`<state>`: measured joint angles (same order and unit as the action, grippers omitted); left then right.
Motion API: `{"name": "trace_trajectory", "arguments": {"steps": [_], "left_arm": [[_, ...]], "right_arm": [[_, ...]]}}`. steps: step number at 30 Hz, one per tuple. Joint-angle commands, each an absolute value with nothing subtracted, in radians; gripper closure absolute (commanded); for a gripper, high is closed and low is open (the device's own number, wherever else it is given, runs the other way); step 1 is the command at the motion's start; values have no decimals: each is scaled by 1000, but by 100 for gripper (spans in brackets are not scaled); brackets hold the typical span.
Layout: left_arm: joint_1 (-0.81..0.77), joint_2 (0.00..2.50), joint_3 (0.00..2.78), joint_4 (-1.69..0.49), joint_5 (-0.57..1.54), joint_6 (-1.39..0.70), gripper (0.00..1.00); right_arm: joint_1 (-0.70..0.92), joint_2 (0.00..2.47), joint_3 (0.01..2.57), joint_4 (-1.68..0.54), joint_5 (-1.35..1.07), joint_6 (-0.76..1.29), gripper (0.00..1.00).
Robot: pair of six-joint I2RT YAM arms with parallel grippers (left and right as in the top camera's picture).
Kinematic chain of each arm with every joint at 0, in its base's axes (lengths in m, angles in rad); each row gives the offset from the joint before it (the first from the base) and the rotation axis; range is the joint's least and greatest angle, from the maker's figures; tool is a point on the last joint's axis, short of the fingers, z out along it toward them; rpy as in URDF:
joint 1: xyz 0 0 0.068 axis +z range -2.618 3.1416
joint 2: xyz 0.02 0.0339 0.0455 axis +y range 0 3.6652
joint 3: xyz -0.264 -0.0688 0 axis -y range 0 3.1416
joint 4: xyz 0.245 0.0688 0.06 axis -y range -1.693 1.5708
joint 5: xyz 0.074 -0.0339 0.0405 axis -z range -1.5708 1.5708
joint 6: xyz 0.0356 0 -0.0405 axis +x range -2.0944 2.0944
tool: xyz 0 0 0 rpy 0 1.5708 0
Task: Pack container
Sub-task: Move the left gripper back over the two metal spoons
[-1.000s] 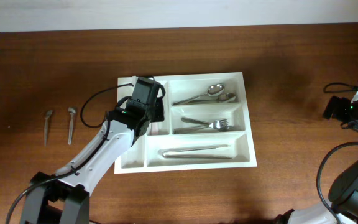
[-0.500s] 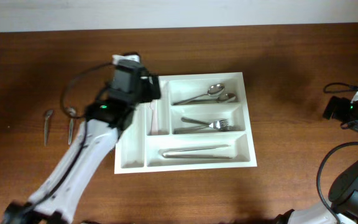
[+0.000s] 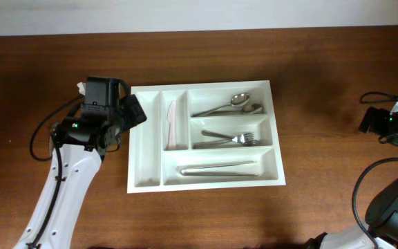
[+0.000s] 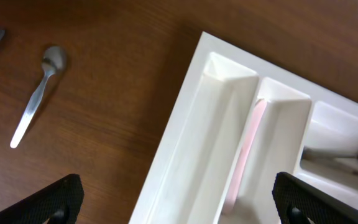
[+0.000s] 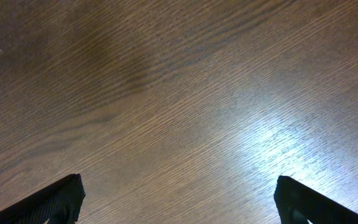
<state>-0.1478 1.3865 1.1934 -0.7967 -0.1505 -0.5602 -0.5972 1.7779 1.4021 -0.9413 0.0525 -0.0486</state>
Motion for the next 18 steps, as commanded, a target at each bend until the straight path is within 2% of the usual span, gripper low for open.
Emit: {"name": "trace_trajectory", "arguments": {"steps": [1,5,7,9,13,16,18], "left_arm": [[-121,1382,1200,-797,-195,-706,1],[-13,1385,1200,-833,-208,-888,1],[71,1392,1200,-842,-198,-888,1],[147,1402,1200,-830,-198,-785,1],[238,1440,1199,-804,-200,-433,1],[260,1482,1196,-785,-210,-266,1],[263,1514,1195,-757,-211,-231,1]], "right_arm": [[-603,1776,1397,-941,57,-39,1],[-603,1776,1397,-941,57,-39,1],[-603,1776,1397,-941,57,-39,1],[-603,1776,1397,-941,57,-39,1],[-603,1776,1397,-941,57,-39,1],[-603,1776,1397,-941,57,-39,1],[-603,1776,1397,-941,57,-40,1]]}}
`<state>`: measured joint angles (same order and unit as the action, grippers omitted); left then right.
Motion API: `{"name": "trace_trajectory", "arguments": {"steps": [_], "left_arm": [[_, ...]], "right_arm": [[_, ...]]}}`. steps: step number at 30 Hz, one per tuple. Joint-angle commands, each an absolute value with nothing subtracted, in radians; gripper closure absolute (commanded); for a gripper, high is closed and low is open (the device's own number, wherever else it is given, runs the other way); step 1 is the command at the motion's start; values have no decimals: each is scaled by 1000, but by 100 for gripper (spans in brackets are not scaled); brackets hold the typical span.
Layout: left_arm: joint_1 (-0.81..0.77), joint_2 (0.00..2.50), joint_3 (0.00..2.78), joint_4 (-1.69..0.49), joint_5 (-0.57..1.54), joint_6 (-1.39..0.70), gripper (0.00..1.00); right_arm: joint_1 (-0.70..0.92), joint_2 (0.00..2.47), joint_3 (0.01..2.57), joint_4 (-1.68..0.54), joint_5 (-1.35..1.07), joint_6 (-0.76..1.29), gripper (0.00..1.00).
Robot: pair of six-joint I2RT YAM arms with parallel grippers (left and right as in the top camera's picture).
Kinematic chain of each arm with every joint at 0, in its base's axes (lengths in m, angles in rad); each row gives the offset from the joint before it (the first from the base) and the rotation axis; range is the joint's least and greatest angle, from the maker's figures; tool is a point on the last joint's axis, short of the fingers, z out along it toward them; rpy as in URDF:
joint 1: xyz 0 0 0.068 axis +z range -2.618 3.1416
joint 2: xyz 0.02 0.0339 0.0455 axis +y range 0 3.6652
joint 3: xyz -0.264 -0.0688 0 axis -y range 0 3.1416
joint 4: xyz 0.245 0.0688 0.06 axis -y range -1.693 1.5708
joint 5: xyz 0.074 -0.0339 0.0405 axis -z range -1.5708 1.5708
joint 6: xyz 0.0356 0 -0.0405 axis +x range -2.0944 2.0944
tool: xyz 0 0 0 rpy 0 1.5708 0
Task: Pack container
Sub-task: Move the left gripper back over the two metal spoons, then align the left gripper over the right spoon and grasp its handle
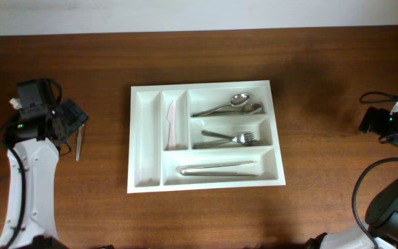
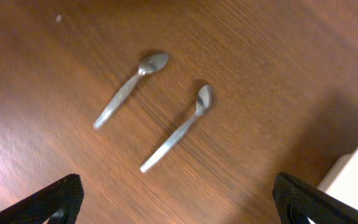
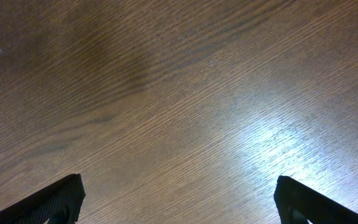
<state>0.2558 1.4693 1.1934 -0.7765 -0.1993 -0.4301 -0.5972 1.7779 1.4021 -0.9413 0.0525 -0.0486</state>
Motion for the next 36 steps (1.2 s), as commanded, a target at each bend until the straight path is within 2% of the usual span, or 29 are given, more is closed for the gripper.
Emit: {"name": "trace_trajectory", "arguments": {"steps": [1,5,11,16,19,36], "left_arm": [[263,1532,1195,-741,-220,-228,1],[263,1589,1195,-717,-273,-230,1],[263,1624,1195,-721,-183,-212,2],[263,1639,1195,-670,-48,51,4],[263,1679,1195,-668,-61,123,4],[263,1825,1195,-658,-94,130,0]], "right_arm": [[-603,1776,1397,-941,57,-39,1],[-603,1776,1397,-941,57,-39,1],[-603,1776,1397,-941,57,-39,1],[-603,1776,1397,-941,57,-39,1],[-603,1776,1397,-941,57,-39,1],[-603,1776,1397,-941,57,-39,1]]}}
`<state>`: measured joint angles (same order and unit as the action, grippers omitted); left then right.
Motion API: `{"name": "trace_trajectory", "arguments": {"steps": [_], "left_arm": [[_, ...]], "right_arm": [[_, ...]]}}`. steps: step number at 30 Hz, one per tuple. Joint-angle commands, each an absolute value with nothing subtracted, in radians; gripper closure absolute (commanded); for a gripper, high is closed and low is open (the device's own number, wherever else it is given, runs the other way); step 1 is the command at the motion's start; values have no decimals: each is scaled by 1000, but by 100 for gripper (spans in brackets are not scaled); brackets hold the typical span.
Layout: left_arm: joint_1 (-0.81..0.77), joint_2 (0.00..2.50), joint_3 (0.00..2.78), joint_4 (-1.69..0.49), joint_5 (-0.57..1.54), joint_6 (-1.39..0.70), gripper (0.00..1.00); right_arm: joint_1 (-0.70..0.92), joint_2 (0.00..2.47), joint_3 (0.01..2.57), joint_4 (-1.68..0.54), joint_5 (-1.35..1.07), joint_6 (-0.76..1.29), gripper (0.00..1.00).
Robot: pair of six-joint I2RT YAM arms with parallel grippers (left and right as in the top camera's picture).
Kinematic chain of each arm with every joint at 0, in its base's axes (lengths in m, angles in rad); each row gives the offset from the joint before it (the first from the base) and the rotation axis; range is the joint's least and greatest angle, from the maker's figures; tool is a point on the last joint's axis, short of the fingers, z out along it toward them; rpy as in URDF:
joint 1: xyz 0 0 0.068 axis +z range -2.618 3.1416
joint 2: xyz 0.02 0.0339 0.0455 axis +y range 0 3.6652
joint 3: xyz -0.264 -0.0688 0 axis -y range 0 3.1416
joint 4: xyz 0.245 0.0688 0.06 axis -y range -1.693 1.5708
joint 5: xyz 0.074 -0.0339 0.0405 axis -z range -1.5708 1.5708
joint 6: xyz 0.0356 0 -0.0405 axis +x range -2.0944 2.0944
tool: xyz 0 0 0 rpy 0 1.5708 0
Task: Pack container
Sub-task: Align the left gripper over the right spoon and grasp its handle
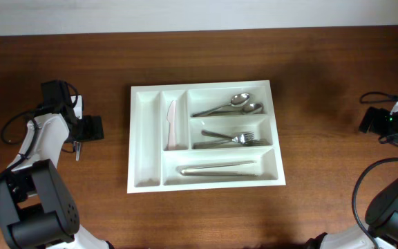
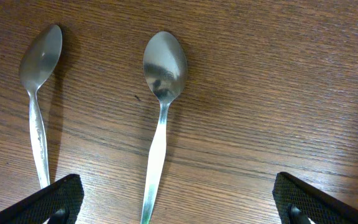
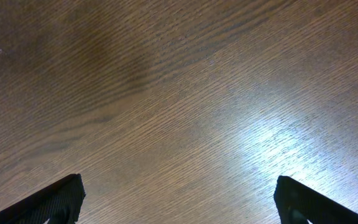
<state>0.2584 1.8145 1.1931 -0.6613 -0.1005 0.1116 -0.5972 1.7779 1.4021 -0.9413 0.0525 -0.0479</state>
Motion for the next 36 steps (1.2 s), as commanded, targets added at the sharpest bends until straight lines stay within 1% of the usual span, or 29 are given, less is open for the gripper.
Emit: {"name": "trace_trajectory", "arguments": {"steps": [1,9,36], "left_arm": [[263,1825,1195,-656,-93,136,0],[263,1825,1195,-649,-93,305,1],[274,1908,1195,-591,-90,278,1]], "right_arm": [[-603,1776,1397,-941,57,-39,1],[-603,1776,1397,-941,57,-40,1],[-603,1776,1397,-941,57,-39,1]]}}
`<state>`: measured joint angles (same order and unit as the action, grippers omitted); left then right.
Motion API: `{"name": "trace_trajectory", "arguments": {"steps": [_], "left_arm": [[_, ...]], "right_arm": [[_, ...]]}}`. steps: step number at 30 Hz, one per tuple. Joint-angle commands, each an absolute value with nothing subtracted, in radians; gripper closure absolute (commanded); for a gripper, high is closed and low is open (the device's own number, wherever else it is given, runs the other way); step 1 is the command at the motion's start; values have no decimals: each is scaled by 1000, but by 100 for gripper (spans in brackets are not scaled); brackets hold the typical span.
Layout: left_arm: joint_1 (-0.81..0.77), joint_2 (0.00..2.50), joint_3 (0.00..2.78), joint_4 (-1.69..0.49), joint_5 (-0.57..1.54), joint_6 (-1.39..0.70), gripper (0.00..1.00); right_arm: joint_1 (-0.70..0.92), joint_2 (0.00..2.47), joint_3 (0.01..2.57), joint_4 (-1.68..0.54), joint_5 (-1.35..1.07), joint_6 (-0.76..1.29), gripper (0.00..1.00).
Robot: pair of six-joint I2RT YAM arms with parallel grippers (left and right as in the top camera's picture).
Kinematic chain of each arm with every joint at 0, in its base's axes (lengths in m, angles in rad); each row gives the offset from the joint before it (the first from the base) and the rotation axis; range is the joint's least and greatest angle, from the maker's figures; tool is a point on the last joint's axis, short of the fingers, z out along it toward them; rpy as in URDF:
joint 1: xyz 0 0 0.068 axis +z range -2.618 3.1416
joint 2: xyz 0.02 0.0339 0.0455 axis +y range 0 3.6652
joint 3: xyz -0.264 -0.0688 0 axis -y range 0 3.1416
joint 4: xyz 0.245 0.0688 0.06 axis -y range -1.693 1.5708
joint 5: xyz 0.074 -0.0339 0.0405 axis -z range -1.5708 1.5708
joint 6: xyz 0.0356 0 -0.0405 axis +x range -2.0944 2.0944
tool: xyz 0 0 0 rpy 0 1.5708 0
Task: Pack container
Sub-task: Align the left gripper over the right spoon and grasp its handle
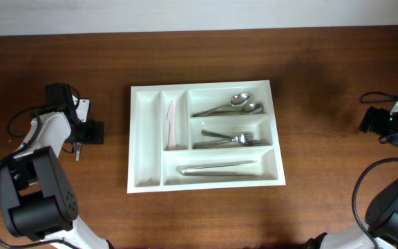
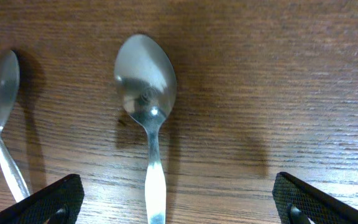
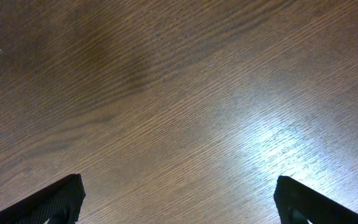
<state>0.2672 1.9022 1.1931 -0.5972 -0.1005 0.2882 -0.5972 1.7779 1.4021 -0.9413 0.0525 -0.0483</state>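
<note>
A white cutlery tray (image 1: 147, 138) lies mid-table, holding a pale knife (image 1: 172, 124), two spoons (image 1: 230, 104), forks (image 1: 235, 139) and a long steel piece (image 1: 220, 169). Left of it, my left gripper (image 1: 79, 133) hangs open low over two loose steel spoons on the wood. One spoon (image 2: 147, 118) lies between the open fingertips (image 2: 50, 200), its handle toward the camera. The second spoon lies at the left edge. My right gripper (image 3: 179, 214) is open over bare wood at the table's right edge.
The wooden table (image 1: 323, 104) runs to a white wall along the back. Cables trail from the left arm (image 1: 19, 124) and from the right arm (image 1: 392, 124). The tray's leftmost long compartment (image 1: 144, 138) holds nothing.
My left gripper has dropped a little closer to the two spoons, so the middle spoon's bowl looks larger and the left spoon sits further toward the frame edge. The right arm has not moved.
My left gripper was open beside the tray's left end. Then it was out at the far left, with two loose spoons coming into its view. Later it hung open right above them, and now lower still, the jaws astride one spoon. The right arm stayed put.
</note>
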Motion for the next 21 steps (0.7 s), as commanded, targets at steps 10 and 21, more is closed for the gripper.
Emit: {"name": "trace_trajectory", "arguments": {"steps": [10,21], "left_arm": [[274,1908,1195,-589,-90,278,1],[279,1909,1195,-583,-90,278,1]], "right_arm": [[-603,1776,1397,-941,57,-39,1],[-603,1776,1397,-941,57,-39,1]]}}
